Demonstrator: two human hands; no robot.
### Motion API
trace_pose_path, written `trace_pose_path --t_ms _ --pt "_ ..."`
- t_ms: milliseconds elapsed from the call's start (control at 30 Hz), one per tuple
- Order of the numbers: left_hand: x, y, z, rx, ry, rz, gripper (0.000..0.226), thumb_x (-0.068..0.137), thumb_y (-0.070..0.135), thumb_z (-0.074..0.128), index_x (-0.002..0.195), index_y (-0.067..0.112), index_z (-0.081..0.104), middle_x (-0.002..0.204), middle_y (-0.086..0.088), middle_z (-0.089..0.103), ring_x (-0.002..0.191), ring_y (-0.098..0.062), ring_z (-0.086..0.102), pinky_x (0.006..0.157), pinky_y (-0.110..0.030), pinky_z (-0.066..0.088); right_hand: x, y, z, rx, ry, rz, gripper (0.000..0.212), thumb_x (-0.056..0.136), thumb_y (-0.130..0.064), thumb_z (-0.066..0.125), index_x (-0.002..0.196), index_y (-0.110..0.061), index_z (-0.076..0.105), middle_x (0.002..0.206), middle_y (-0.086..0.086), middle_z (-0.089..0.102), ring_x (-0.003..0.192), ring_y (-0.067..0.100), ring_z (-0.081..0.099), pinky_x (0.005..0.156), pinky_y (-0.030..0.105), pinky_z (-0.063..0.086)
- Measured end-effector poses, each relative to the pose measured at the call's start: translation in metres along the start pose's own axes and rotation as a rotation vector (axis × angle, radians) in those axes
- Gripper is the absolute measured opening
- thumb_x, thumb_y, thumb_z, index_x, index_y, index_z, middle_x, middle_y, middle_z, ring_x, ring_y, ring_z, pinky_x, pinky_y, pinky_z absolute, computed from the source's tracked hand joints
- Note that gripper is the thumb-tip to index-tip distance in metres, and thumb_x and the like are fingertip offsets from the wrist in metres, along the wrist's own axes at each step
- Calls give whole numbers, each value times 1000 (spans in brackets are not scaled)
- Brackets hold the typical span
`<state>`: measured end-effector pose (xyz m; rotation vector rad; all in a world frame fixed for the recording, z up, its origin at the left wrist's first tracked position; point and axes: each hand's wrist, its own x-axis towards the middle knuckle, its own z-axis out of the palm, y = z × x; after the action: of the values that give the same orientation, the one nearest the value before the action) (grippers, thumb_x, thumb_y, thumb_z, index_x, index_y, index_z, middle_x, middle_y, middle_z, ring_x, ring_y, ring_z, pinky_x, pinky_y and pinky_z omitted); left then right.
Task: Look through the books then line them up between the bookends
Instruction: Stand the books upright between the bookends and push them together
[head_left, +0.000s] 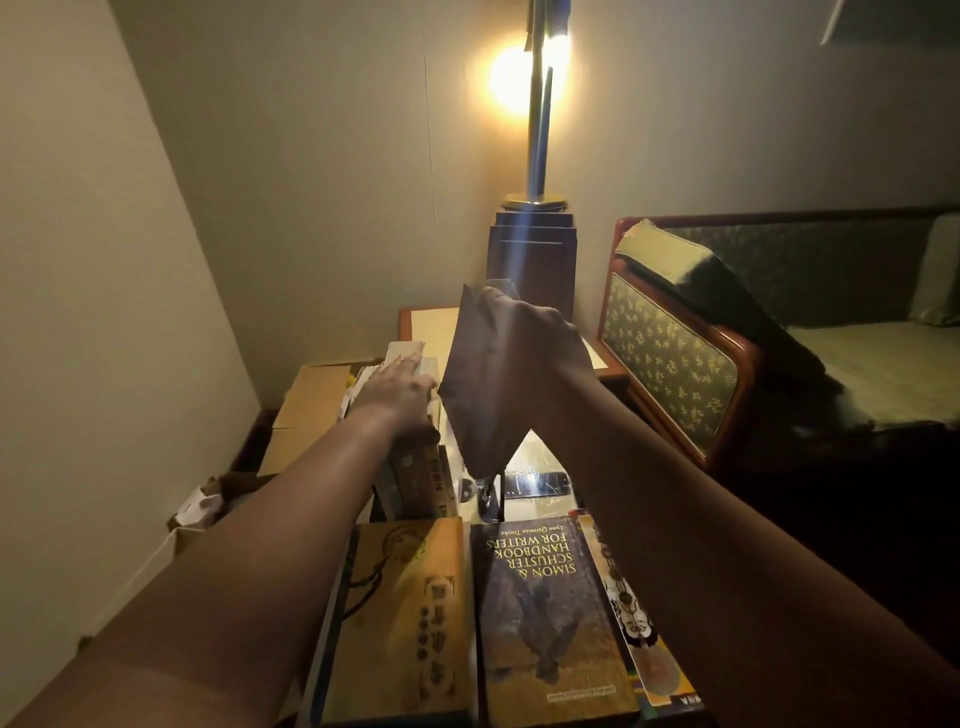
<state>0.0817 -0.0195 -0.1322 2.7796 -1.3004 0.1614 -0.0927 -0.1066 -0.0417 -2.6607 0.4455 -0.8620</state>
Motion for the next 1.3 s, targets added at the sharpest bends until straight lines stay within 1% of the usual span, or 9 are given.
trace_pose_path --t_ms 167,267,367,467,667,867,1067,1200,1300 --pt "-2 2 1 26 18 4 46 96 28 57 140 17 48 161 -10 20 149 -31 17 118 -43 21 22 0 9 84 -16 147 36 97 -6 62 133 -4 57 117 18 66 112 33 64 96 43 53" --pt "-2 1 2 -49 14 -7 58 93 28 63 145 16 40 162 -10 18 149 -29 15 119 -41 20 32 -3 28 -4 -26 130 39 94 -13 68 130 -12 55 113 11 68 103 28 68 86 39 58" --pt "3 -1 5 -322 26 -105 61 100 39 47 153 19 25 163 -5 18 150 -24 14 118 -39 17 37 -7 52 -34 -44 179 36 91 -19 71 123 -16 57 106 7 68 94 26 67 79 39 59" --pt "6 -4 8 -324 31 -90 60 101 41 39 155 20 20 163 -4 17 150 -23 12 119 -38 14 41 -7 65 -36 -41 222 37 90 -23 71 123 -16 56 106 5 67 92 25 66 78 37 59" --pt "5 -4 10 7 18 43 64 84 34 72 141 20 46 162 -11 17 150 -30 13 122 -44 17 51 4 58 -47 -12 276 36 89 -13 70 123 -13 59 105 5 67 90 21 65 71 29 56" --pt "4 -1 8 -7 20 37 57 85 33 71 136 19 50 162 -11 17 150 -30 12 121 -46 17 57 7 58 -70 -23 293 36 89 -10 69 123 -15 58 101 3 65 86 20 63 72 31 58" --pt "-3 -4 0 -197 28 -24 64 93 28 64 148 15 35 163 -8 16 150 -25 11 121 -38 13 49 0 90 -60 -83 274 47 87 -18 72 129 -17 50 109 7 65 93 26 65 78 39 59" --pt "0 -2 5 -108 34 5 51 90 31 63 138 19 50 162 -8 17 150 -28 11 122 -45 12 40 5 102 -29 -142 329 56 87 -16 68 137 -18 44 118 11 63 103 31 63 83 44 58" --pt "4 -2 9 -78 21 35 56 81 38 70 132 20 55 162 -9 17 150 -29 12 122 -48 14 32 12 112 -19 -177 345 54 86 -15 66 135 -19 44 115 11 64 99 30 62 81 45 58"
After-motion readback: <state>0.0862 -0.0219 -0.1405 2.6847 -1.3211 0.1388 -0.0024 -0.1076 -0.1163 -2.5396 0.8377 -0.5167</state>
